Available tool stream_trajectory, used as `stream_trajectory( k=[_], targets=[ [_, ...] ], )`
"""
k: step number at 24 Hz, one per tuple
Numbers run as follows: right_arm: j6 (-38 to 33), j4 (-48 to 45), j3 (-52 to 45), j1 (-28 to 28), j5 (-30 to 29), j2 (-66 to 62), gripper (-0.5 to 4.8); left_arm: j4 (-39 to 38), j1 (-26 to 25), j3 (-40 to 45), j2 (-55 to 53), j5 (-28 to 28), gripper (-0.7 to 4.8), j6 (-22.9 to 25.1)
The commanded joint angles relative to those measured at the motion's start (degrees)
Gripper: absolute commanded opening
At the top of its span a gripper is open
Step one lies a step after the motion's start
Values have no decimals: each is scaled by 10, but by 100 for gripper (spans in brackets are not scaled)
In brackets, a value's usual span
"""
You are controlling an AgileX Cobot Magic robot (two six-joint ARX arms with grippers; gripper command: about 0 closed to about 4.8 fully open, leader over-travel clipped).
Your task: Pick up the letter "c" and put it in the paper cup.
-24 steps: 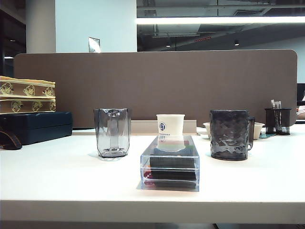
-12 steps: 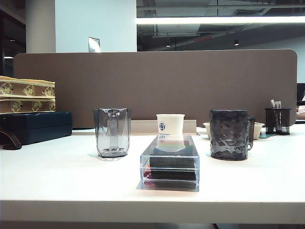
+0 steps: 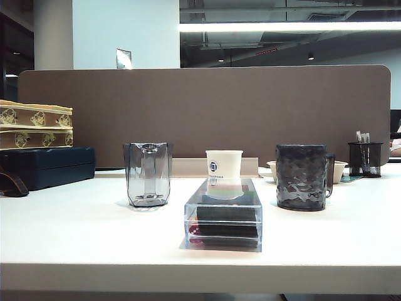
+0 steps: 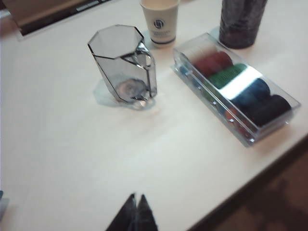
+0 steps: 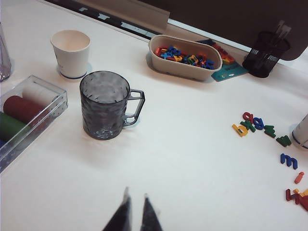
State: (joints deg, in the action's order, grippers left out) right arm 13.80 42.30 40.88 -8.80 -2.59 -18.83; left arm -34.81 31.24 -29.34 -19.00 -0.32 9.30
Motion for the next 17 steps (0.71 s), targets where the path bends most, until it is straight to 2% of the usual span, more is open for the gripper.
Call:
stream_trajectory(
  k=[1,5,9,17],
  targets=[
    [-3,-23,-9,-1,0,4,30,49,-1,22,13,-12,-5,-3],
    [-4,-74,-46,-1,0,22,30,104,-1,58,19,-16,-6,-4],
    [-19,-103,-84,-1,0,42,30,176,-1,104,19,-76,-6,-32],
    [-27,-160,-146,-1,-1,45,30,265,-1,151,19,-119,-6,-42]
  ],
)
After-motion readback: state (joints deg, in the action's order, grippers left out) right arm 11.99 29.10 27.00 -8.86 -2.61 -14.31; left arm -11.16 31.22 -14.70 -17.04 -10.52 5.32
